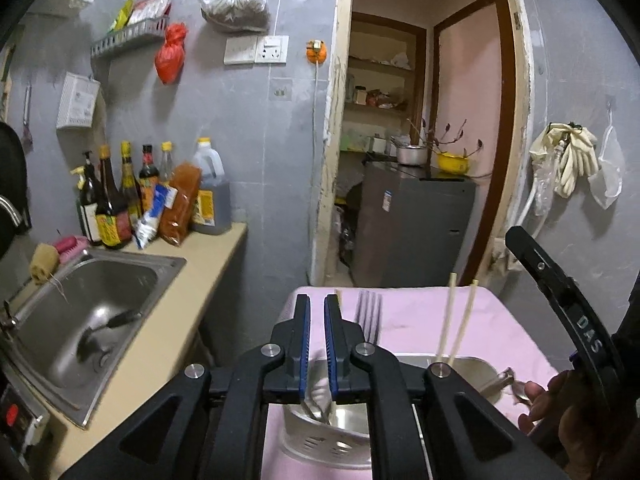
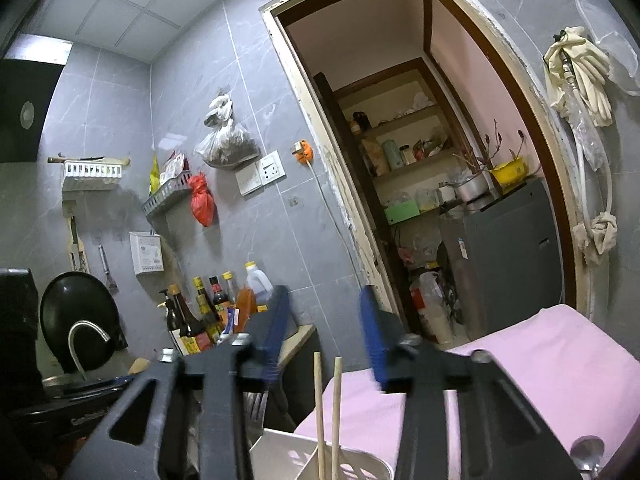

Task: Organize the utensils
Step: 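Open both tools to drop the spoon and chopstick into the caddy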

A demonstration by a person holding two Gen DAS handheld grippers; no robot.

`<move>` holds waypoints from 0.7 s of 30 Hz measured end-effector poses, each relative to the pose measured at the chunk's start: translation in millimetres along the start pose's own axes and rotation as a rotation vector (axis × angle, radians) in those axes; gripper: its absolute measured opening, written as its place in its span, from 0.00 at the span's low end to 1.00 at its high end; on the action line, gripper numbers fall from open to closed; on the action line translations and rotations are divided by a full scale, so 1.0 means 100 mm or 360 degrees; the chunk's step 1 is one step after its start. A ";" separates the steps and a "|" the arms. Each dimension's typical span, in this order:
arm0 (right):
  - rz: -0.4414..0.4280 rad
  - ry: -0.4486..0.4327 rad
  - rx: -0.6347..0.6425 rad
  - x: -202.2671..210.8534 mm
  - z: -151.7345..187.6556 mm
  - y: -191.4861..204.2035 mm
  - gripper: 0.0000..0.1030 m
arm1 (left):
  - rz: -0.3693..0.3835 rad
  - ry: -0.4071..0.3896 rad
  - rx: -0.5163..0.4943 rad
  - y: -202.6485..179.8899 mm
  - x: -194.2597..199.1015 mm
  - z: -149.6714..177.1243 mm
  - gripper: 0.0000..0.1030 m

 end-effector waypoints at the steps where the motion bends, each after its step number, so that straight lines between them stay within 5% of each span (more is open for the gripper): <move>1: -0.0001 0.0011 0.0009 0.02 -0.02 -0.01 0.33 | 0.0010 0.0005 0.0006 -0.01 0.00 0.00 0.14; 3: -0.0002 0.0032 0.0024 0.06 -0.06 -0.04 0.33 | 0.0036 -0.0001 0.0027 -0.03 0.03 0.00 0.37; 7: 0.0010 0.0085 0.0046 0.15 -0.14 -0.11 0.36 | 0.0051 -0.0026 0.0060 -0.09 0.11 -0.03 0.39; 10: 0.0037 0.0127 0.0069 0.24 -0.19 -0.17 0.48 | 0.0059 -0.0023 0.0067 -0.14 0.14 -0.05 0.44; 12: 0.0051 0.0146 0.0091 0.32 -0.24 -0.23 0.55 | 0.0071 -0.0035 0.0076 -0.17 0.17 -0.06 0.61; 17: 0.0135 0.0207 0.0148 0.54 -0.37 -0.46 0.78 | 0.0085 -0.0090 0.0073 -0.40 0.31 -0.08 0.83; 21: 0.0218 0.0219 0.0177 0.76 -0.51 -0.70 0.94 | 0.0108 -0.0117 0.0025 -0.67 0.39 -0.03 0.91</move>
Point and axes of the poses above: each gripper's, at about its wrist camera, not at the fingertips, and x roughly against the way its jaws point, y to its left, z to its underside, the point moved 5 cm from there along -x, roughly the way its jaws point
